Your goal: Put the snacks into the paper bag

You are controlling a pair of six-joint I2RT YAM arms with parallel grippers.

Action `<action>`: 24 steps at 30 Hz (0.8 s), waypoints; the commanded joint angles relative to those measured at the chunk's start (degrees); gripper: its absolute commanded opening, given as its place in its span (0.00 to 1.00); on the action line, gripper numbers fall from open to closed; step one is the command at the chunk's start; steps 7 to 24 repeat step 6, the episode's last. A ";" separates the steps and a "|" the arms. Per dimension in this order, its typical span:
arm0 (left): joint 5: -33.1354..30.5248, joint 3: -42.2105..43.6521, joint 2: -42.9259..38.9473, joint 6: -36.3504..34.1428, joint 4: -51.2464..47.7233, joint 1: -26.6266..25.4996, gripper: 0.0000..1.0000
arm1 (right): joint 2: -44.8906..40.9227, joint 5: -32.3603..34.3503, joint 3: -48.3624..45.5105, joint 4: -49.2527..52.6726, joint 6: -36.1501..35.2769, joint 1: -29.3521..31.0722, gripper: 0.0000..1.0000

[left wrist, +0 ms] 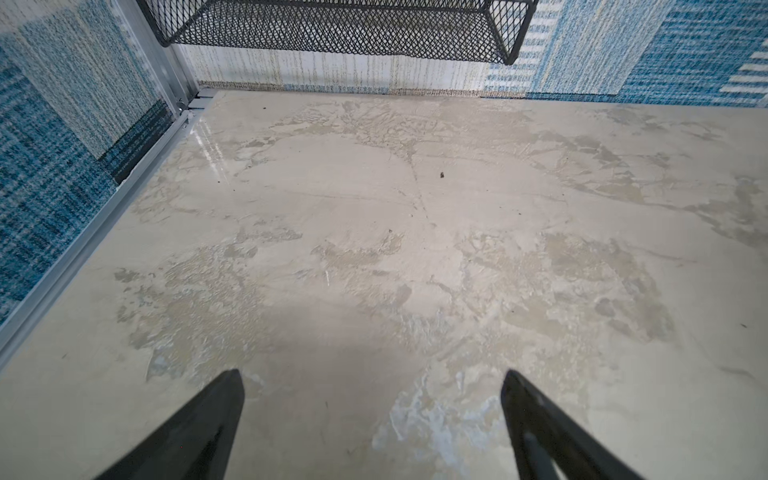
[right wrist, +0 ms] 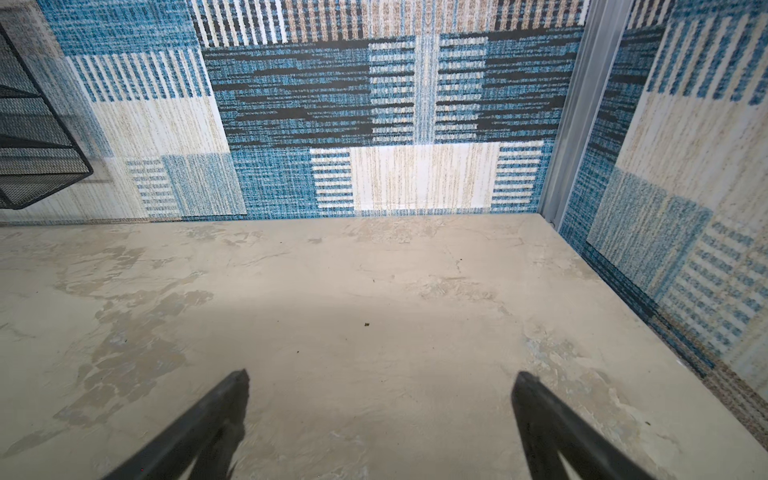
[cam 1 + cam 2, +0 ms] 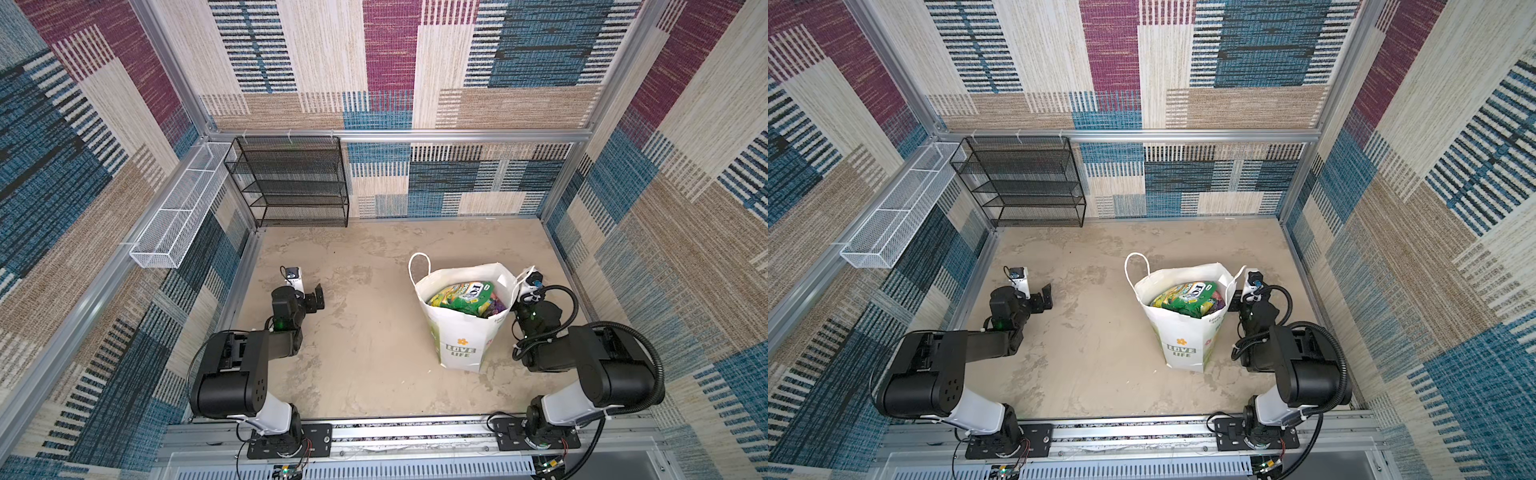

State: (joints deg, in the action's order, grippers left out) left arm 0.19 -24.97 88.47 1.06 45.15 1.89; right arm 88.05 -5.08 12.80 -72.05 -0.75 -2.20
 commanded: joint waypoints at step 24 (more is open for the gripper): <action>-0.01 -0.25 -0.05 -1.15 0.56 0.13 0.99 | -0.23 -2.56 -0.08 -0.24 -1.18 0.18 1.00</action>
